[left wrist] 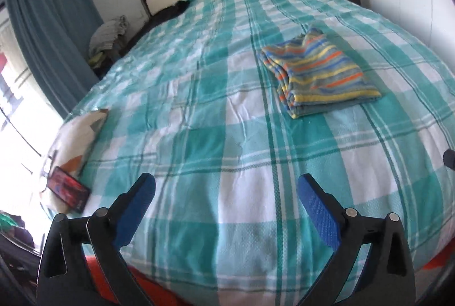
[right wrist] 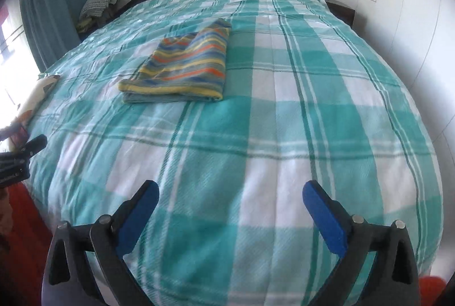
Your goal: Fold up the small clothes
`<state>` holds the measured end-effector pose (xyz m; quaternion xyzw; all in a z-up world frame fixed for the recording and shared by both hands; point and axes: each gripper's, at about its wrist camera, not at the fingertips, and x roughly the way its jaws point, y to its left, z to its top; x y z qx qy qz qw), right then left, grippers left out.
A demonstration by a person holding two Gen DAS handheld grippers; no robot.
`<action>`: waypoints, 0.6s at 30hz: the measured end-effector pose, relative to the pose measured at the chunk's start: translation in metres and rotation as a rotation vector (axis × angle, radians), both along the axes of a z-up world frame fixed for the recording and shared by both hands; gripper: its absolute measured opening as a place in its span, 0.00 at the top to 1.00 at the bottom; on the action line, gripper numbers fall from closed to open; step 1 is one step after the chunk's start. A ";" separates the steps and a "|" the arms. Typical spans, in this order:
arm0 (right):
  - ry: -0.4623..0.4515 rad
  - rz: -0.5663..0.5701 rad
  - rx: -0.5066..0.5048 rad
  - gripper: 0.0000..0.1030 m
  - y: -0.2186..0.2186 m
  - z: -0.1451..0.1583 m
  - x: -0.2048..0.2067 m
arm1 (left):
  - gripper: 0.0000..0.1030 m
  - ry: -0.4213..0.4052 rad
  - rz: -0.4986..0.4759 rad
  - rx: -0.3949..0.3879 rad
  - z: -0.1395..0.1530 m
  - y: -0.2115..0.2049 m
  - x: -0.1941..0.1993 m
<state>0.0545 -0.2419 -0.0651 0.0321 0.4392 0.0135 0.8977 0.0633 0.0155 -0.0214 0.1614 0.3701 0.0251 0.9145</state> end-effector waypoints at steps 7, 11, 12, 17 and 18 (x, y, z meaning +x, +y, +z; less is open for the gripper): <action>-0.048 0.034 -0.034 0.00 0.022 0.058 -0.017 | 0.02 0.004 -0.061 -0.069 0.052 -0.011 -0.018; -0.058 0.008 -0.029 0.00 0.026 0.090 -0.022 | 0.02 0.017 -0.024 -0.030 0.070 -0.019 -0.031; -0.064 0.011 -0.028 0.00 0.029 0.096 -0.026 | 0.02 0.033 -0.028 -0.043 0.072 -0.019 -0.034; -0.071 0.052 -0.024 0.00 0.048 0.111 -0.046 | 0.00 0.081 -0.069 -0.158 0.078 -0.015 -0.044; -0.065 0.058 -0.024 0.00 0.051 0.111 -0.050 | 0.00 0.096 -0.053 -0.177 0.078 -0.014 -0.043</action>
